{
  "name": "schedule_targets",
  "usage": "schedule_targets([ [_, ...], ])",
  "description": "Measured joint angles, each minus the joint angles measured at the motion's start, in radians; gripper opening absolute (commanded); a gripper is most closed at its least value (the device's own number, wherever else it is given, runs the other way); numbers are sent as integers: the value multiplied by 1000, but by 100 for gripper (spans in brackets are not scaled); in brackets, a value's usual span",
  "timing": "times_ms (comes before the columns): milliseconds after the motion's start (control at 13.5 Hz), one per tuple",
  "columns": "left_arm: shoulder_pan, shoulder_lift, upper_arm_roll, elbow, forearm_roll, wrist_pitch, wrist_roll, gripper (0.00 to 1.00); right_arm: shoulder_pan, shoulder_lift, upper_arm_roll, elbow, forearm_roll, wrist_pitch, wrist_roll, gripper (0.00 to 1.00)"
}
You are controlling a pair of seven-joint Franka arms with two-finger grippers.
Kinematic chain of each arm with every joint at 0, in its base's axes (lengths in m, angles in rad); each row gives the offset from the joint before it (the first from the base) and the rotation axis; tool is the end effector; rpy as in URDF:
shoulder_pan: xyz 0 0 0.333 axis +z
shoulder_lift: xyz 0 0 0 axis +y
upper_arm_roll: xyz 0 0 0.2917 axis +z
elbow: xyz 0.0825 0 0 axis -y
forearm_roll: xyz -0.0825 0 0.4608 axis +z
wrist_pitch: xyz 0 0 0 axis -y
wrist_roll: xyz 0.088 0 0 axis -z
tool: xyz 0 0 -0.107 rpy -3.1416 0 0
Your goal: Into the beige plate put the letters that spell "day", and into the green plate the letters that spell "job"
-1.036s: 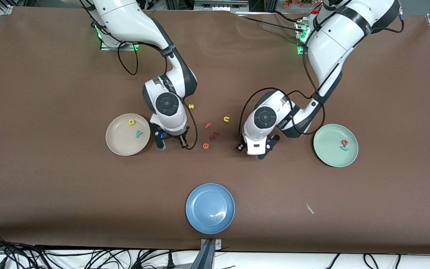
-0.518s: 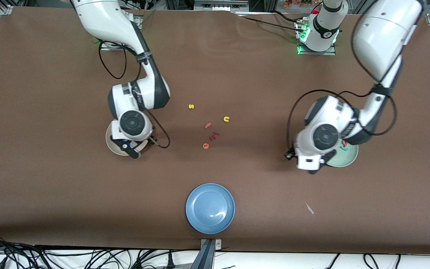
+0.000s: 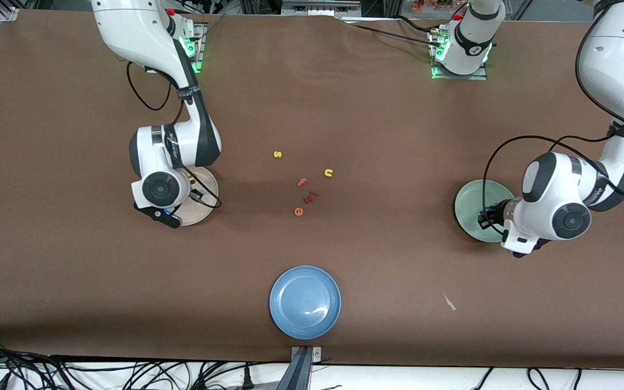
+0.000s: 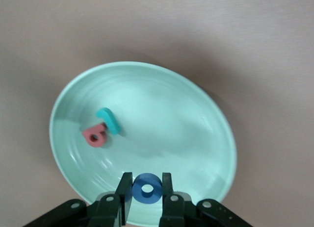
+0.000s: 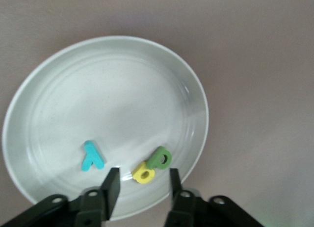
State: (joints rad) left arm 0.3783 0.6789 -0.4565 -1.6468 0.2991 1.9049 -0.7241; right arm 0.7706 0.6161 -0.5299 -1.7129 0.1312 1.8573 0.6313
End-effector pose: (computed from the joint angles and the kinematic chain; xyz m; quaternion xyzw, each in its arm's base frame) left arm 0.6888 -0.0192 0.1579 -0.9502 -0.2616 0.1613 0.0516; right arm 0.6460 0.1795 0.1804 0.9548 -0.2083 -0.1317 0.1663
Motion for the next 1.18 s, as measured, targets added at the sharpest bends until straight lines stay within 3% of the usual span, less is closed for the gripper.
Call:
schedule_targets([
  [370, 6, -8, -19, 31, 0, 14, 36, 100, 2, -72, -41, 142, 0, -114, -171, 100],
  [740, 5, -168, -41, 122, 0, -13, 226, 100, 9, -103, -55, 308, -1, -169, -249, 100],
  [1036, 2, -257, -70, 168, 0, -120, 300, 100, 4, -123, -153, 392, 16, -297, -443, 100],
  [1183, 2, -262, -79, 189, -5, -150, 347, 100, -32, -153, -167, 394, 41, -303, -522, 100],
])
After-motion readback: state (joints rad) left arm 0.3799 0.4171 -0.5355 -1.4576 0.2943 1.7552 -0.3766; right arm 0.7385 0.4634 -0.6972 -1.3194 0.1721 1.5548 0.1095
